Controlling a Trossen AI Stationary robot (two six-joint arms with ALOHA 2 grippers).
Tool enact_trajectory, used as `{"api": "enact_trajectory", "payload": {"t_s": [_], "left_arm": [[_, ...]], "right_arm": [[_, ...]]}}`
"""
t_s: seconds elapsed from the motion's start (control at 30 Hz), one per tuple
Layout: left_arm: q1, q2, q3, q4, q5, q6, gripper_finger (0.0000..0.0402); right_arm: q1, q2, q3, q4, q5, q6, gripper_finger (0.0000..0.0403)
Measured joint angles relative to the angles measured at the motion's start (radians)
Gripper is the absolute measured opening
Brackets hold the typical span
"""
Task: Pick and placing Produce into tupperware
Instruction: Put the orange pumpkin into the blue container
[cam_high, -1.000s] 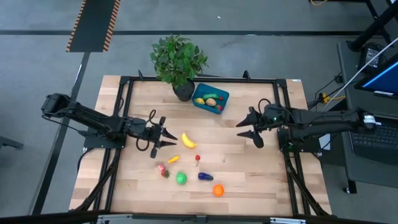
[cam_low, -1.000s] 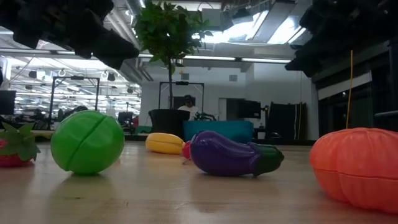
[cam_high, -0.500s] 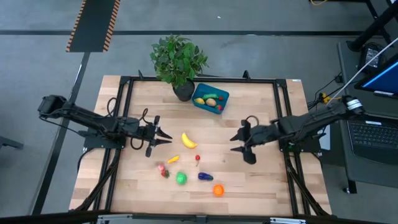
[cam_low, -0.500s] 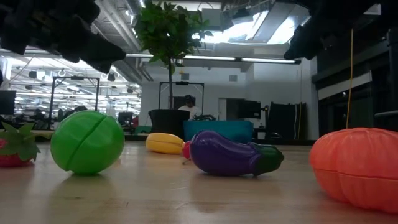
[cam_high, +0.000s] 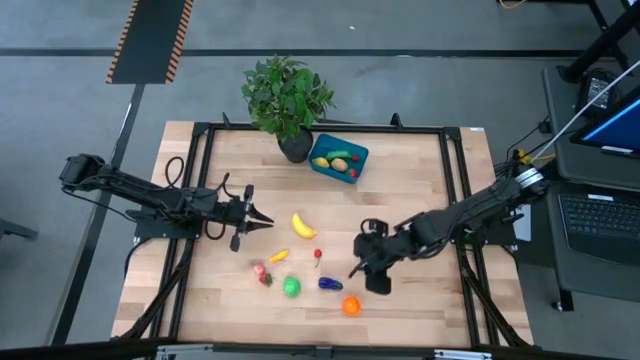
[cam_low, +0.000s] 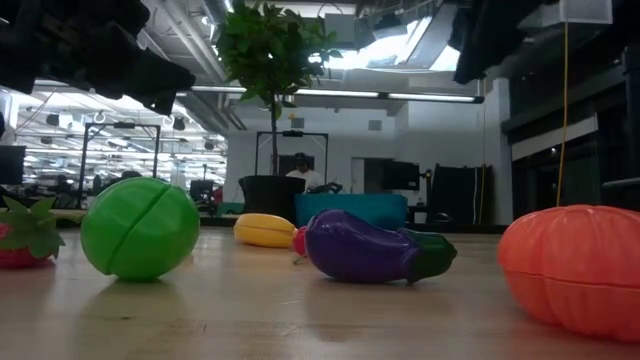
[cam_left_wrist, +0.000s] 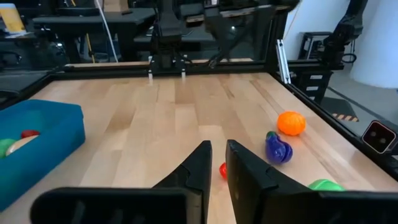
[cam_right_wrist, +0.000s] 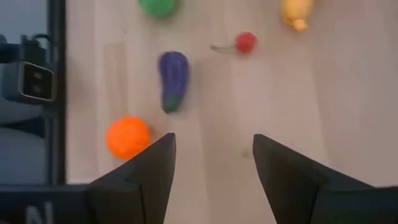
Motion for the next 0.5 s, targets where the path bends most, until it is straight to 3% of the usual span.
{"api": "enact_trajectory", "payload": {"t_s": [0.5], "left_arm": [[0.0,0.0,0.0,-0.023,0.002,0.002,0.0015]], "right_arm": [[0.012,0.144,0.056,0.248,-0.001,0.0,0.0216]]}}
